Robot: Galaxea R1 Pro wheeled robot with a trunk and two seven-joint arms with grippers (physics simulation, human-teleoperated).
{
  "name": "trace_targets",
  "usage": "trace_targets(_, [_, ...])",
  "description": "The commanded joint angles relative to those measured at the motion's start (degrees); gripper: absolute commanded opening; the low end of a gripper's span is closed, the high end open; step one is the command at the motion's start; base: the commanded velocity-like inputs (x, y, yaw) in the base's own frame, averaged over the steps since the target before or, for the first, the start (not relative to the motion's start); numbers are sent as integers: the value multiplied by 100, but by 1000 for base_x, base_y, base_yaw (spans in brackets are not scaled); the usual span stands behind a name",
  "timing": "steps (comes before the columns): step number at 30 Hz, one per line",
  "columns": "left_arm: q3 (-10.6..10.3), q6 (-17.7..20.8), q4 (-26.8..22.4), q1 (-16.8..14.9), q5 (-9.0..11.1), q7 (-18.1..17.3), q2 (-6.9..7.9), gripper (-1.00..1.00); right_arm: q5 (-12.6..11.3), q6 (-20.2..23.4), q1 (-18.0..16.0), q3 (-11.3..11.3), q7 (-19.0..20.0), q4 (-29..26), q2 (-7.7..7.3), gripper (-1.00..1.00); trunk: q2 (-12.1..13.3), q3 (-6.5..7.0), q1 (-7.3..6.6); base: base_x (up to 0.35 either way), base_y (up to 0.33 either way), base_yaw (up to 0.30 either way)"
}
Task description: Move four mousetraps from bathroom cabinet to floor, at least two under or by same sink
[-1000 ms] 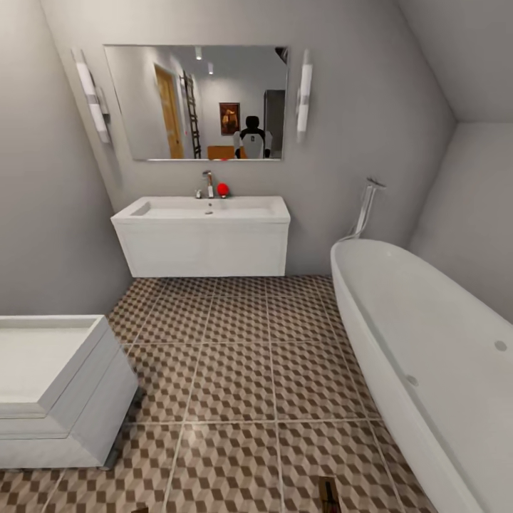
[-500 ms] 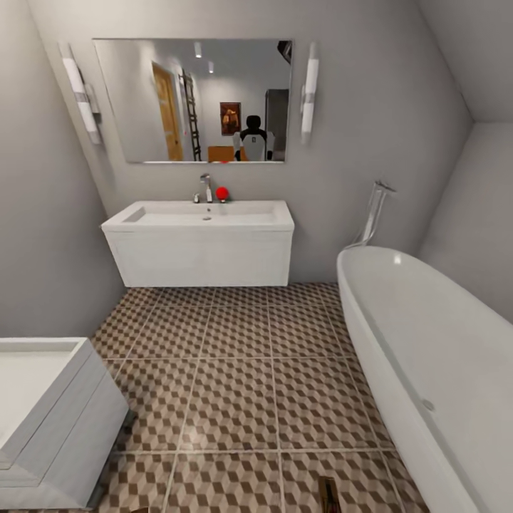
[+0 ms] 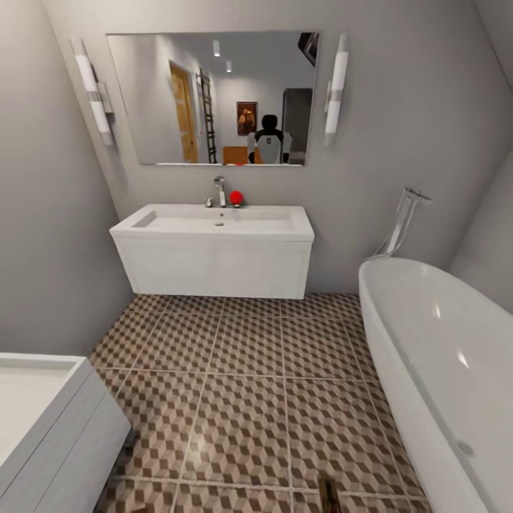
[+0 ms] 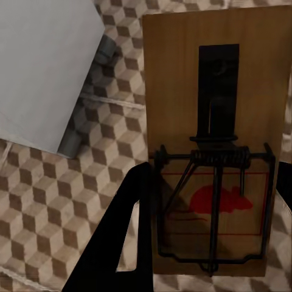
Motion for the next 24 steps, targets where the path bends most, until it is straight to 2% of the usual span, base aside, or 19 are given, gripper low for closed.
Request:
trace_targets(1, [-35, -10, 15, -4, -43, 73, -6, -100, 17, -5, -3, 37, -51, 4, -3, -100, -2, -5, 3, 341, 0, 42])
trace_targets(24, [-35, -10, 15, -5, -43, 73, -8, -100, 17, -9, -2, 37, -51, 4, -3, -100, -2, -5, 3, 341, 0, 3])
